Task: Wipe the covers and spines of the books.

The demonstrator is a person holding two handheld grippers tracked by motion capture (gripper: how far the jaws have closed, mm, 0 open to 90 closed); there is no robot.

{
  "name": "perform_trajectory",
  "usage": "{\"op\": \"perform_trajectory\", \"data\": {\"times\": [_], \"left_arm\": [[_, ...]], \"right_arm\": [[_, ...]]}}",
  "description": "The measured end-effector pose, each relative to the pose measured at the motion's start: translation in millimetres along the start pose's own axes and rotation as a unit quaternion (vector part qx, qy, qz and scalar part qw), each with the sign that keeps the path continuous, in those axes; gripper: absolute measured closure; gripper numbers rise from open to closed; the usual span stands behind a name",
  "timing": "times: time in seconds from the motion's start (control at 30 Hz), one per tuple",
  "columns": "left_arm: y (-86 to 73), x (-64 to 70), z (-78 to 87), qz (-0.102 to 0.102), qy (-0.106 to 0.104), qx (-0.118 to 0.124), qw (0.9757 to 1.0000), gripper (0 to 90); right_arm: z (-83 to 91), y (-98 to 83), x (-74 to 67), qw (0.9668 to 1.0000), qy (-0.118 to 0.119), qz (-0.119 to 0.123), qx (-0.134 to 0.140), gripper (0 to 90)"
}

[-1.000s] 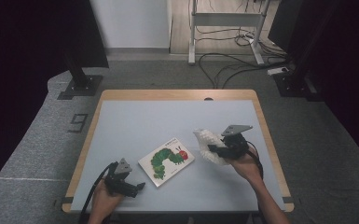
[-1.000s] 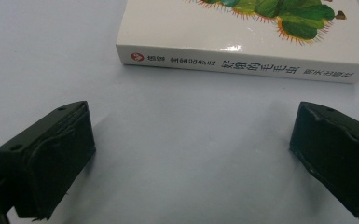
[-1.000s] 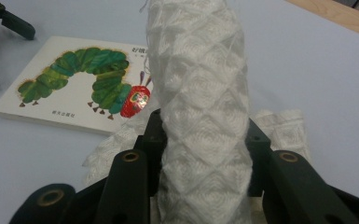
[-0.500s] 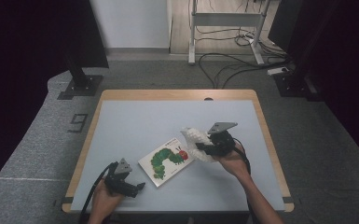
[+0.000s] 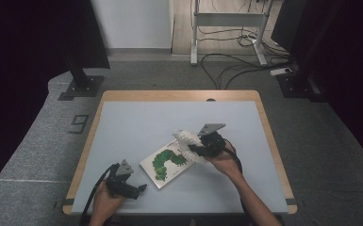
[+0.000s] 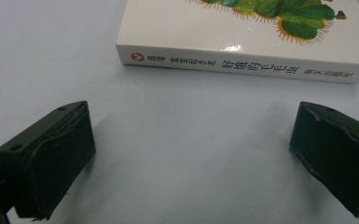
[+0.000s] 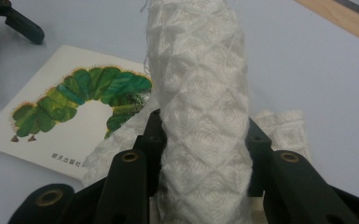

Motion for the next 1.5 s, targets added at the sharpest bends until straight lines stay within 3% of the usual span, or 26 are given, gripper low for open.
{"op": "perform_trajectory", "data": {"times": [0.6,0.73,1.17,1.5], "left_arm": [[0.0,0.0,0.0,0.0,0.0,0.0,1.0,0.0],[0.0,0.0,0.0,0.0,0.0,0.0,1.0,0.0],[0.0,-0.1,0.0,0.0,0.0,0.0,1.0,0.0],[0.0,-0.1,0.0,0.0,0.0,0.0,1.0,0.0]], "right_arm": [[-36.7,-34.4,-5.4,0.9995,-0.002,0.012,-0.028,61.1],[-37.4,-36.1,-5.6,0.9997,0.002,0.002,-0.024,61.9],[-37.8,-35.2,-18.0,0.9996,0.006,0.013,-0.024,62.5],[-37.6,-34.4,-38.2,0.9989,0.042,0.012,-0.017,63.0]]}}
Point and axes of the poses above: each handheld gripper's, and its own axes: z roughly backward along the jaws, y roughly out of its top, x roughly to its right, the point moved 9 cm from there along -z, roughly forward along the jaws, and after that the axes turned 4 degrees about -y, right-handed, at the moved point
